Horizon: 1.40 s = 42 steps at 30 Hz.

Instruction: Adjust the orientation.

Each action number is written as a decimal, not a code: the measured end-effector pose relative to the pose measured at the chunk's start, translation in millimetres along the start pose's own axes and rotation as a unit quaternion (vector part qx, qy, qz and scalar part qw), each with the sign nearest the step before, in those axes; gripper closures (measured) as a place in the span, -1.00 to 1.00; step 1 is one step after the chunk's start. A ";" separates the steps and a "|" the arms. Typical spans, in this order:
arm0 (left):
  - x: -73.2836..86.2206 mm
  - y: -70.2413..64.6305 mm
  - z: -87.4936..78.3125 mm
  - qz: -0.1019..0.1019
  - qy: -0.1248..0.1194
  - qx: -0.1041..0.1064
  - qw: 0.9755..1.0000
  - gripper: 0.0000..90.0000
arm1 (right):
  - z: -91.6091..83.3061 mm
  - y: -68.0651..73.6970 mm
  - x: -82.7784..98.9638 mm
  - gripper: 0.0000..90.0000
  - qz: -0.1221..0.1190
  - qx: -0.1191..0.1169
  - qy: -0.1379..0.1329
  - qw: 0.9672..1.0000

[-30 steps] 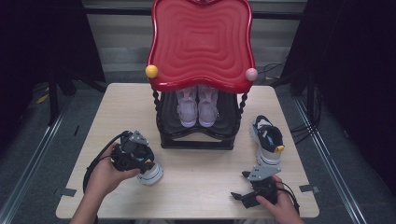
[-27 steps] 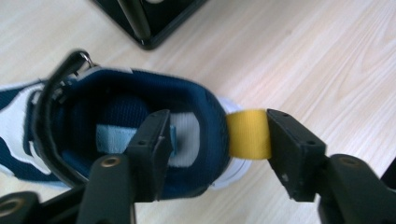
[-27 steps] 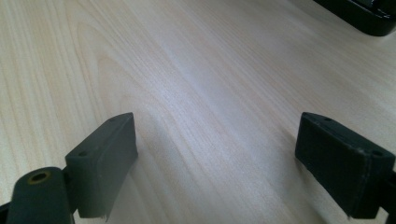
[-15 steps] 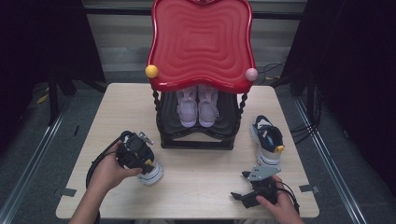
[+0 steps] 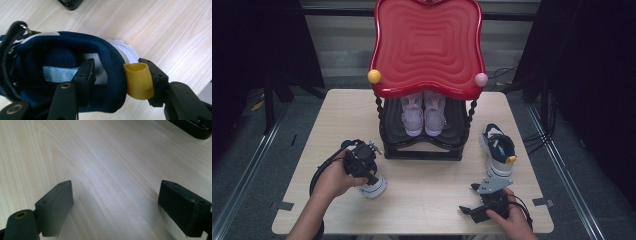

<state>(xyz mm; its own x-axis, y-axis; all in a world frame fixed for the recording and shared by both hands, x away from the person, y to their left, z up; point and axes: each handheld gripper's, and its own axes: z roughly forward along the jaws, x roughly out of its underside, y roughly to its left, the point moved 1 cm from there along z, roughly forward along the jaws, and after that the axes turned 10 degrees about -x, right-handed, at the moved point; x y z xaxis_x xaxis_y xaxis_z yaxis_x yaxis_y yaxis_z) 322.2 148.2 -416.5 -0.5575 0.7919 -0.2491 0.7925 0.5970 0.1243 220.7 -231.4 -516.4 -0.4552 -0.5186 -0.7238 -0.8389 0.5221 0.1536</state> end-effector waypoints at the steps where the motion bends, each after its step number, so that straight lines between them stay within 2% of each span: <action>1: -1.0 -0.6 1.1 -0.002 0.001 0.001 1.000 0.10 | 0.0 0.0 0.0 -0.73 0.000 0.000 0.000 1.000; 9: -5.2 -2.4 5.5 0.010 0.016 0.003 1.000 0.18 | 0.0 -0.1 0.0 -0.73 -0.001 0.000 0.000 1.000; 17: -7.6 -3.7 7.5 0.011 0.027 0.004 1.000 0.24 | -0.1 -0.1 0.0 -0.73 -0.001 -0.001 0.000 1.000; 22: -8.5 -4.4 8.2 0.020 0.045 0.004 0.999 0.29 | -0.1 -0.2 0.0 -0.73 -0.001 0.000 0.000 1.000; 31: -11.5 -5.6 8.4 0.024 0.059 -0.004 0.998 0.39 | -0.1 -0.4 0.1 -0.73 -0.003 0.000 0.001 1.000; 36: -12.2 -5.0 10.0 0.022 0.066 0.002 0.998 0.40 | -0.2 -0.3 0.1 -0.74 -0.002 -0.001 0.001 1.000; 37: -12.4 -3.7 9.7 0.029 0.070 0.002 0.997 0.41 | -0.2 -0.3 0.1 -0.73 -0.002 -0.001 0.001 1.000; 38: -12.2 -5.1 10.6 0.019 0.066 0.003 0.998 0.41 | -0.2 -0.4 0.1 -0.73 -0.003 -0.001 0.001 1.000; 42: -13.0 -5.7 11.6 0.019 0.072 0.006 0.997 0.44 | -0.3 -0.5 0.2 -0.73 -0.004 -0.001 0.001 1.000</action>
<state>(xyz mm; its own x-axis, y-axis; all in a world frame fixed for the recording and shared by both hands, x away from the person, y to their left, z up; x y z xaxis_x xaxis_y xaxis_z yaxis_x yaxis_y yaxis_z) 327.8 133.0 -425.1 -0.5569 0.8241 -0.1032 0.8155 0.5661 0.1199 221.0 -231.9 -516.4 -0.4500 -0.5243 -0.7229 -0.8431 0.5164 0.1503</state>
